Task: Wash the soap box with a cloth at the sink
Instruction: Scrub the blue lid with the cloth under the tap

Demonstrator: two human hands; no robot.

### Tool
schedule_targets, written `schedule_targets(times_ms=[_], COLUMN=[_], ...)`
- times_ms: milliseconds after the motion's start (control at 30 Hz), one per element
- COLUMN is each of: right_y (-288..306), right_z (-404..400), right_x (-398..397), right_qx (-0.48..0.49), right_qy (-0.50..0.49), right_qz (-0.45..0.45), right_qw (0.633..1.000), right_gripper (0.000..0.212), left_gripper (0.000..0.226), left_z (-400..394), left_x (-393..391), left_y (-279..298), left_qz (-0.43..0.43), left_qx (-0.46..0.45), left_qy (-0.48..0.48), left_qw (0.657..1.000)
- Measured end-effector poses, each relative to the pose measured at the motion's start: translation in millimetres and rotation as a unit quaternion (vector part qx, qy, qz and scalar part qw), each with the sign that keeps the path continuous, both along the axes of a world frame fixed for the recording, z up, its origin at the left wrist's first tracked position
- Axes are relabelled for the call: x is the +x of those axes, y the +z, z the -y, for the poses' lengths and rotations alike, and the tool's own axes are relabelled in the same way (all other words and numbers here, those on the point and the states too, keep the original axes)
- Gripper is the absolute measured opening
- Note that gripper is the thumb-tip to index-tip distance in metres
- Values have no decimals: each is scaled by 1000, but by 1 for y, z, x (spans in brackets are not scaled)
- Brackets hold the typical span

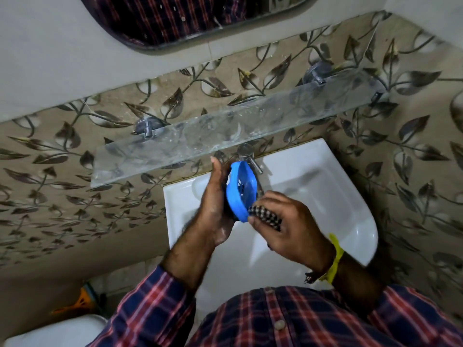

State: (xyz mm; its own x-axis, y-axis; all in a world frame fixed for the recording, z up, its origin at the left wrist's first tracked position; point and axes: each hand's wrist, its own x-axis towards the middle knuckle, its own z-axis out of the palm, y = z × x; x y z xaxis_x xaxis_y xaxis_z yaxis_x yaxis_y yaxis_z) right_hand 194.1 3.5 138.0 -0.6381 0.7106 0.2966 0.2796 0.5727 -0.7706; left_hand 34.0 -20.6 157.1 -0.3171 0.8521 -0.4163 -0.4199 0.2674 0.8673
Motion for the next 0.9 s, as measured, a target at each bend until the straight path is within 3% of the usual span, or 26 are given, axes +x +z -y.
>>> schedule_targets(times_ms=[67, 133, 200, 267, 400, 500, 633, 767, 900], right_y=[4, 10, 16, 20, 26, 28, 22, 20, 20], right_z=[-5, -12, -16, -17, -21, -24, -14, -11, -13], right_x=[-1, 1, 3, 3, -3, -5, -4, -1, -7], right_qx=[-144, -244, -322, -390, -449, -453, -420, -417, -468], right_qy=[-23, -44, -42, -26, -13, 4, 22, 23, -9], right_qz=[-45, -87, -125, -155, -182, -194, -180, -170, -192], right_qw=[988, 965, 937, 907, 875, 870, 889, 892, 863], right_gripper=[12, 15, 16, 16, 21, 21, 10, 19, 18], left_gripper=[62, 67, 71, 68, 56, 54, 72, 74, 75], left_z=[12, 31, 43, 40, 20, 14, 11, 20, 17], left_x=[5, 6, 5, 7, 7, 12, 17, 20, 22], left_y=[-12, -35, -53, -58, -50, -51, -46, -43, -41], left_qz=[-162, -370, -484, -486, -447, -408, -292, -261, -256], left_qx=[27, 133, 219, 248, 267, 258, 205, 178, 175], left_qy=[-32, -68, -116, -116, -77, -55, -44, -59, -47], left_qw=[986, 917, 839, 830, 850, 874, 933, 947, 950])
